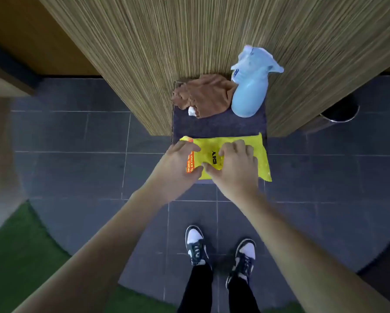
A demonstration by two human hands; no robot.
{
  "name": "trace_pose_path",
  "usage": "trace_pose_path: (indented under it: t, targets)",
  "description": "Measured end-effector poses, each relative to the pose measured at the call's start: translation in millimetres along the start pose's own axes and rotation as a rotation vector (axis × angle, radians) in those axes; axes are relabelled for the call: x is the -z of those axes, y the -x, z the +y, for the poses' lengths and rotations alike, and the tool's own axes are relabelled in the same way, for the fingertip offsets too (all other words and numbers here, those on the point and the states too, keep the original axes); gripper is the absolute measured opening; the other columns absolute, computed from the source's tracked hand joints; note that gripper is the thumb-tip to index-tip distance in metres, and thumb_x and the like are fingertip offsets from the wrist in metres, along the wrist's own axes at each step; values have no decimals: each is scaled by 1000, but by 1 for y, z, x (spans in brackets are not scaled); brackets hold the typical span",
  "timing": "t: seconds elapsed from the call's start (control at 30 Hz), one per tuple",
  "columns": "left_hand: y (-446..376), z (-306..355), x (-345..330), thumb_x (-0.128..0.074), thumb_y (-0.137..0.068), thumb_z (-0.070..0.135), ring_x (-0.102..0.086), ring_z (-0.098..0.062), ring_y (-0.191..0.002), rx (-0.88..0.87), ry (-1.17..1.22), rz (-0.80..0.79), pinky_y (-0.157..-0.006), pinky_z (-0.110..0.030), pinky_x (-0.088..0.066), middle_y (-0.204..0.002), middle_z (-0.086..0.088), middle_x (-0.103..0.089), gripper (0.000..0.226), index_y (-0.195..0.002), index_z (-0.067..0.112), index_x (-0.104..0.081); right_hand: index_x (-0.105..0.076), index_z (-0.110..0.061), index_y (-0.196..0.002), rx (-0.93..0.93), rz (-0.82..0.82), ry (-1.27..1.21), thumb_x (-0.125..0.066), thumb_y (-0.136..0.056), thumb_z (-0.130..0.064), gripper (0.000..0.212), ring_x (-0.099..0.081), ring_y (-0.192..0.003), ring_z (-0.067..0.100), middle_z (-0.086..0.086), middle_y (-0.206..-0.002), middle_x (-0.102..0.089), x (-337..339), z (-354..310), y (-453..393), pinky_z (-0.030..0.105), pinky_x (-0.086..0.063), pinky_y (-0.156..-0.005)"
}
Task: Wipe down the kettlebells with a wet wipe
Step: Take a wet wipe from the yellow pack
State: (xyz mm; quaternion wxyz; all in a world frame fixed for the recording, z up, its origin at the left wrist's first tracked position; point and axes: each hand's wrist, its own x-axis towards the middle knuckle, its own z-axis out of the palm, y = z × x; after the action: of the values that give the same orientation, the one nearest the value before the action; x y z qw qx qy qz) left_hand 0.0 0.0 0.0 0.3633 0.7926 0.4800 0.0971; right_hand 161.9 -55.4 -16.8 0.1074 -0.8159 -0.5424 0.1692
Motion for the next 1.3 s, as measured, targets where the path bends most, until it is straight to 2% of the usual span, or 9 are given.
trace_pose_path:
  t: [0.1,0.27,0.5,0.63,0.7,0.8,0.93,1.1,1.3]
  targets:
    - [-4,-13,-13,-76,-87,12,-59,-30,-121,-17,-42,19,-101,-42,-49,-132,-5,-64,42,-128,11,-66,-66,-14,-95,-37,53,136,-82,-74,-61,54,-56,-103,36,7,-107,-60,-21,-5,-5,47,-44,-79]
    - [-8,-16,-25,-78,-86,10,-59,-31,-118,-48,-74,48,-98,-47,-51,-131,-3,-63,40,-124,11,-66,-70,-16,-92,-3,203,163,-74,-90,-34,19,-57,-100,37,8,-108,-61,-32,-3,-8,46,-43,-76]
    - [-18,0,-41,-79,-88,13,-60,-29,-114,-93,-49,121,-97,-41,-52,-128,-4,-64,34,-120,9,-70,-58,-8,-90,-51,185,-372,-52,-106,-20,21,-56,-86,37,15,-93,-66,-13,22,-17,43,-40,-71]
    - [-25,9,-51,-79,-89,17,-58,-30,-116,-101,-47,120,-98,-43,-51,-127,-3,-63,34,-121,10,-70,-60,-4,-104,-294,199,-657,-48,-110,-21,22,-55,-83,26,5,-87,-65,12,47,-19,35,-32,-68]
    - [-29,12,-55,-79,-89,20,-57,-31,-115,-92,-41,132,-98,-44,-50,-126,-3,-63,36,-122,11,-69,-57,-8,-101,-386,217,-739,-48,-110,-22,19,-53,-75,20,-4,-79,-59,19,59,-18,30,-31,-64]
    - [-35,17,-60,-80,-89,20,-57,-31,-112,-70,-50,158,-96,-45,-51,-123,-4,-65,35,-120,11,-69,-55,-11,-97,-417,207,-790,-50,-110,-23,18,-53,-70,6,-7,-74,-55,19,72,-15,24,-36,-60]
    - [-39,18,-64,-77,-91,15,-57,-27,-103,-81,-45,179,-88,-46,-52,-111,1,-65,10,-100,15,-73,-55,-12,-97,-397,188,-776,-50,-110,-24,18,-54,-71,6,-9,-75,-56,17,76,-11,11,-40,-60]
    - [-42,26,-58,-72,-96,14,-58,-23,-101,-72,-16,166,-82,-44,-53,-108,3,-65,1,-95,15,-72,-56,-13,-100,-402,180,-805,-50,-110,-24,16,-54,-66,-3,-10,-74,-55,18,74,-14,11,-40,-59]
    - [-40,45,-38,-67,-100,16,-65,-10,-98,-5,164,226,-90,-35,-53,-97,11,-70,2,-98,15,-68,-57,-12,-99,-402,183,-833,-50,-110,-25,18,-52,-61,-6,-10,-71,-52,16,74,-15,16,-38,-59]
